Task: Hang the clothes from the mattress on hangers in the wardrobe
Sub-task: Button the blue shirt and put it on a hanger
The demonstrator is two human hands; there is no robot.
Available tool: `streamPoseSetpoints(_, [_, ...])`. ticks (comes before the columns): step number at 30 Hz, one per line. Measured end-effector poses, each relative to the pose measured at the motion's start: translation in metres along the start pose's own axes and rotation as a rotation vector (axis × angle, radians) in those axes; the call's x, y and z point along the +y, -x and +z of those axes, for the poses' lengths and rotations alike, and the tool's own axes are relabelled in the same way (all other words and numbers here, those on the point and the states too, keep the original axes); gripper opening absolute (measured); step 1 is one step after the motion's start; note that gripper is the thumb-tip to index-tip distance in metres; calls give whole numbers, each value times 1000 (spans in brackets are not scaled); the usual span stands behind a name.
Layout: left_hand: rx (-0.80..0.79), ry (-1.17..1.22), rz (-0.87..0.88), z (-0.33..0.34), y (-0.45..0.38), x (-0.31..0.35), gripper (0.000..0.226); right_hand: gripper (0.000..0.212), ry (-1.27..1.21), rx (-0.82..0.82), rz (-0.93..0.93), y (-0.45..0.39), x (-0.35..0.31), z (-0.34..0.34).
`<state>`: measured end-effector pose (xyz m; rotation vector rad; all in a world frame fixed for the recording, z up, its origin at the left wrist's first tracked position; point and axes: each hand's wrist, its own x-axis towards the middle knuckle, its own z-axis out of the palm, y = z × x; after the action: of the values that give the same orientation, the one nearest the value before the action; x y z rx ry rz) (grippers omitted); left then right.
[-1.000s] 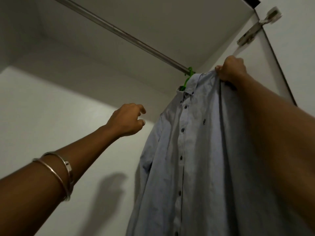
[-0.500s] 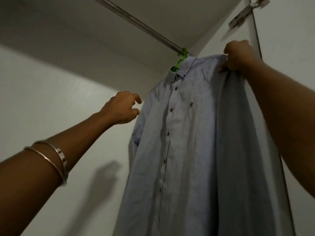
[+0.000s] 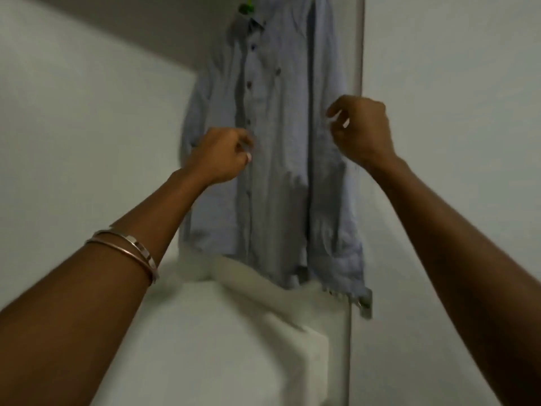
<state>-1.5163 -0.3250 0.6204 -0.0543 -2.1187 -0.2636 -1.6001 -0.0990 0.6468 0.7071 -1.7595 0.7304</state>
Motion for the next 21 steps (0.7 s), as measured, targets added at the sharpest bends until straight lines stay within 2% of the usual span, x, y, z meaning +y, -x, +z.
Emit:
streamPoseSetpoints(5, [-69, 395, -96, 52, 59, 52, 19, 13, -406, -89, 350, 103, 0, -40])
streamPoseSetpoints(9, [-286, 738, -153, 102, 136, 138, 18, 12, -493, -53, 609, 202, 22, -104])
streamPoseSetpoints(15, [-467, 1086, -282, 140, 247, 268, 17, 17, -427, 129, 829, 326, 45, -228])
streamPoseSetpoints(21, [-850, 1358, -321, 135, 391, 455, 19, 13, -185, 330, 1037, 474, 44, -422])
